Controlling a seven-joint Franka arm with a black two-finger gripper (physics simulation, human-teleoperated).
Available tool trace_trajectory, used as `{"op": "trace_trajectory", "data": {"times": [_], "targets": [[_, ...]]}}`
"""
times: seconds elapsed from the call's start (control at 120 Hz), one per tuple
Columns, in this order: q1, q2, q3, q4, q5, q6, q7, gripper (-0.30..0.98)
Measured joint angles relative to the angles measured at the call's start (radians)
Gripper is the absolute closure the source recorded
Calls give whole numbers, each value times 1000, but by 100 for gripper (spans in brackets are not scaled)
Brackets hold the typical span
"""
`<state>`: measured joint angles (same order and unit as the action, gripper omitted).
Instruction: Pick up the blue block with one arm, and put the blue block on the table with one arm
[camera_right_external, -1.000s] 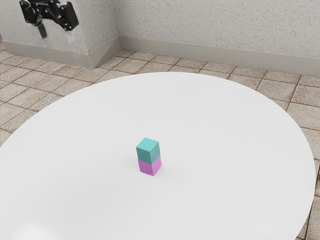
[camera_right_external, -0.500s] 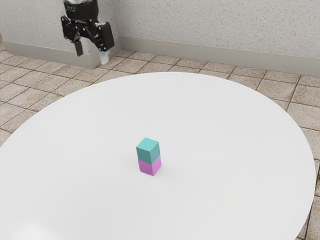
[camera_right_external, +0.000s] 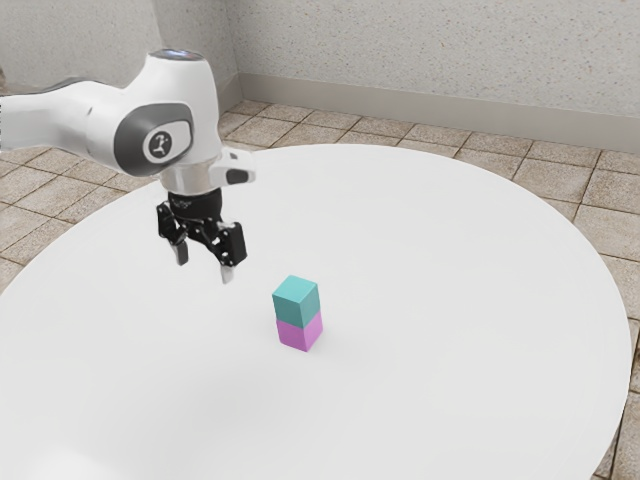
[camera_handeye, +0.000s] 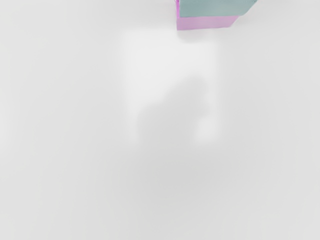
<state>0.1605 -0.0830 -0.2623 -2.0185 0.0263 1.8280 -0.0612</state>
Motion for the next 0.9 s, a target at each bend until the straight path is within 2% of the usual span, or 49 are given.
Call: {"op": "trace_trajectory", "data": {"times": [0.392,0.6,0.783,0.9], "targets": [[-11,45,-37,-29,-54,137,-1,0],[-20,137,-54,3,-42,158,0,0],[-69,172,-55,14,-22,193,18,0],[-66,186,-52,23,-18,209,32,0]]}}
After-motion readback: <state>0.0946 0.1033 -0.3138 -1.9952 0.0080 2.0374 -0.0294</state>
